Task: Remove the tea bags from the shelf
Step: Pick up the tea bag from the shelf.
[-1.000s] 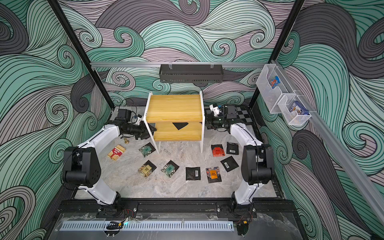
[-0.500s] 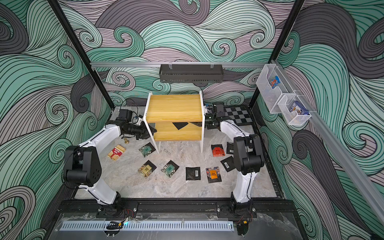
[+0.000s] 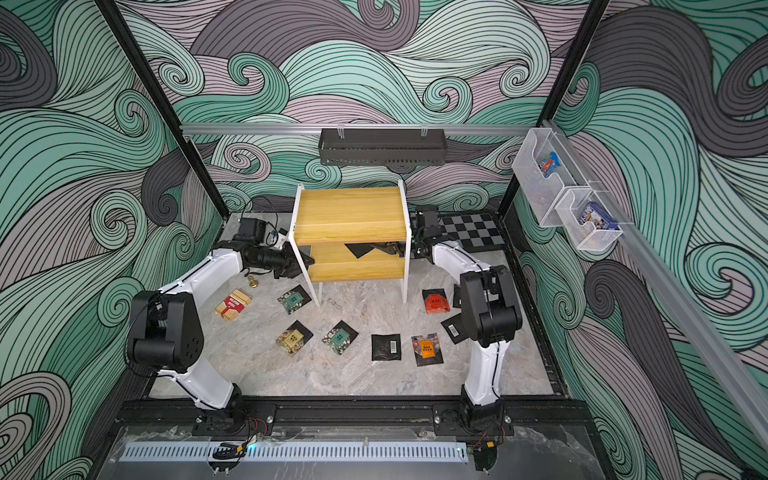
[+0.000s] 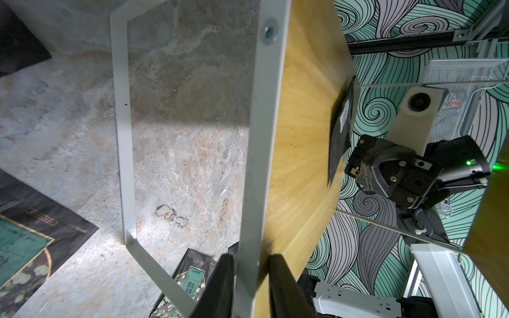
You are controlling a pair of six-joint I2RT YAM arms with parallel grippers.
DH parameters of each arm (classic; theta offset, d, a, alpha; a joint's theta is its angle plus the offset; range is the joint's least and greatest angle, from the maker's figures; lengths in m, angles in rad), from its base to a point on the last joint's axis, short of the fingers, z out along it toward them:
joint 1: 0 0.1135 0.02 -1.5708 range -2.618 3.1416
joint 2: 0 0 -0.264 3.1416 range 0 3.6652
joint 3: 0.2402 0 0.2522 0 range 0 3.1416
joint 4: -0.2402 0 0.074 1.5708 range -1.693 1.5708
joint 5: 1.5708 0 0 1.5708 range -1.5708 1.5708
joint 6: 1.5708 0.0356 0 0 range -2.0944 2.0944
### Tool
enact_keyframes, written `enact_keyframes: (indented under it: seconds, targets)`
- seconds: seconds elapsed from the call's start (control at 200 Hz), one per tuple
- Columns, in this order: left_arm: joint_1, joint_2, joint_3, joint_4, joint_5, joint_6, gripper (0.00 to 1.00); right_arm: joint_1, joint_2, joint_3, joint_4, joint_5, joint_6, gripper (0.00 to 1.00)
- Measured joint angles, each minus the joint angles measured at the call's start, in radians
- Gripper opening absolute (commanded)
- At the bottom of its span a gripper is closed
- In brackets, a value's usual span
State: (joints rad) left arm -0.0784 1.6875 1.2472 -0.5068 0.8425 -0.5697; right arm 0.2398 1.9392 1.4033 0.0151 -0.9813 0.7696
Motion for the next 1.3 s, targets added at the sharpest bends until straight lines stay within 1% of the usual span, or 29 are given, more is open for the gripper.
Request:
enact_keyframes:
  seconds: [0.14,0.475,0.67,0.821,1.116,1.301]
  targets:
    - [-0.002,0.0,0.0,0.003,0.0,0.0,0.24,0.016,0.0,0.013,-0.021,0.061,-0.008,0.0]
    - [-0.002,0.0,0.0,0.003,-0.002,0.0,0.24,0.05,-0.002,0.054,-0.125,0.252,-0.055,0.0]
    - [-0.002,0.0,0.0,0.003,-0.002,0.001,0.24,0.053,-0.021,0.058,-0.185,0.382,-0.099,0.0]
    - [-0.002,0.0,0.0,0.003,-0.003,0.0,0.24,0.056,-0.035,0.072,-0.237,0.455,-0.155,0.0]
    - [-0.002,0.0,0.0,0.003,-0.003,0.001,0.24,0.058,-0.068,0.084,-0.32,0.57,-0.223,0.0]
    - [-0.002,0.0,0.0,0.003,-0.003,0.001,0.24,0.054,-0.116,0.048,-0.351,0.618,-0.242,0.0]
